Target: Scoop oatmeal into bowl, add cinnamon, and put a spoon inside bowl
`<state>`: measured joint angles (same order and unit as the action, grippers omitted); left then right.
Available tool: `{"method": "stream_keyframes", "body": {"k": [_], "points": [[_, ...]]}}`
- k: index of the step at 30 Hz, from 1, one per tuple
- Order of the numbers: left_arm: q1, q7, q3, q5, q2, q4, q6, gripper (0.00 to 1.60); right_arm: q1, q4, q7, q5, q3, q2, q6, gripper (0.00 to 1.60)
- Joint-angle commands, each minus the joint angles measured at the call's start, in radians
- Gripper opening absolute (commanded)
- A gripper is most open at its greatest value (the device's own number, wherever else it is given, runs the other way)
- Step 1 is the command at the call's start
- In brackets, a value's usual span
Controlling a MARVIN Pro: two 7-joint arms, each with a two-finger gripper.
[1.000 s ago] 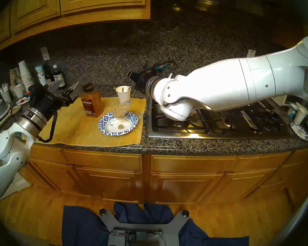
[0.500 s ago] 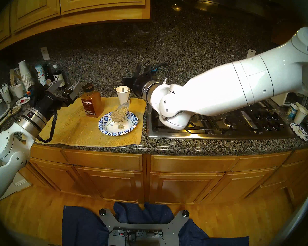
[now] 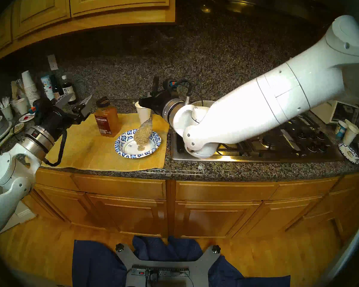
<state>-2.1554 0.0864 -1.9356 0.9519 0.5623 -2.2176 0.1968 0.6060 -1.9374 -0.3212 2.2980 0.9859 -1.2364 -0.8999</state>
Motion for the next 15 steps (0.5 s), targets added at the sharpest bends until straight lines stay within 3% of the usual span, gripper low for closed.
{"method": "stream_keyframes", "body": {"k": [1,10,15], "points": [[0.017,-0.002,-0.023,-0.002,0.000,-0.012,0.013,1.60,0.060,0.020,-0.029,-0.082,0.015,-0.062,-0.060,0.00],[0.017,-0.002,-0.023,-0.002,0.000,-0.012,0.013,1.60,0.075,0.014,-0.087,-0.187,0.073,-0.118,-0.060,0.00],[0.018,-0.001,-0.023,-0.002,0.000,-0.012,0.012,1.60,0.087,0.011,-0.124,-0.222,0.055,-0.114,-0.060,0.00]]}}
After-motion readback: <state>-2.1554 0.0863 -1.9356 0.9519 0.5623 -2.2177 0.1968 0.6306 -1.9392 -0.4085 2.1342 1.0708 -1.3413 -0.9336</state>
